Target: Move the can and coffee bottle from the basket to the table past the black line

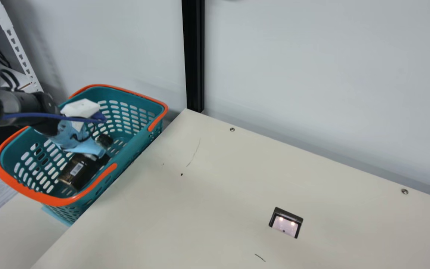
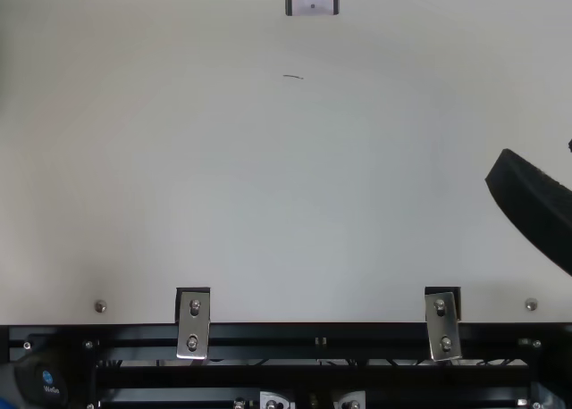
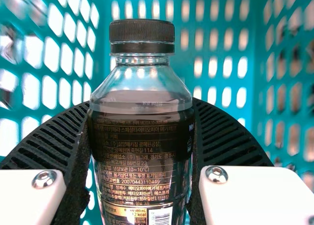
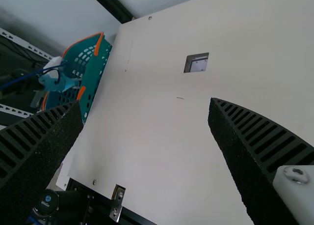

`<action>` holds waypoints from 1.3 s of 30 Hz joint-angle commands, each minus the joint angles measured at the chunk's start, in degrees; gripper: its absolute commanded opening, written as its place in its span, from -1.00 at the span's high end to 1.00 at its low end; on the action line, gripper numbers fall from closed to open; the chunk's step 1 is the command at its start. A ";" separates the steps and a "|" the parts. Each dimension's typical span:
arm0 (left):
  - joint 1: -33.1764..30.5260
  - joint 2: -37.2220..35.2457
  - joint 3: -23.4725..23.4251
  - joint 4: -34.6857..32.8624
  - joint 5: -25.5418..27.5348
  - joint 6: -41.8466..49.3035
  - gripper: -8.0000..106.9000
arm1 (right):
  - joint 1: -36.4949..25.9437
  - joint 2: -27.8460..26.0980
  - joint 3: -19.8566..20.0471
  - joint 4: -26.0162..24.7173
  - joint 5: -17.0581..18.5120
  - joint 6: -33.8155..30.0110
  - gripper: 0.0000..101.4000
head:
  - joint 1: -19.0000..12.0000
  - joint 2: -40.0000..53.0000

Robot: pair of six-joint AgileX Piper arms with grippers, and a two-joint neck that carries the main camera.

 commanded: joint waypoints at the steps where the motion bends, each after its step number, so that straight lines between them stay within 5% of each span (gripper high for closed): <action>1: -0.01 -4.05 0.01 -4.29 -0.56 1.85 0.68 | 0.00 0.00 0.00 0.00 0.00 0.00 -1.00 | -1.22 0.87; 20: -4.81 -27.01 2.73 -26.17 -0.72 6.93 0.68 | 0.00 0.00 0.00 0.00 0.00 0.00 -1.00 | -1.22 0.87; 39: -19.88 -43.34 7.27 -25.32 2.69 -7.53 0.68 | 0.00 0.00 0.00 0.00 0.00 0.00 -1.00 | -1.22 0.87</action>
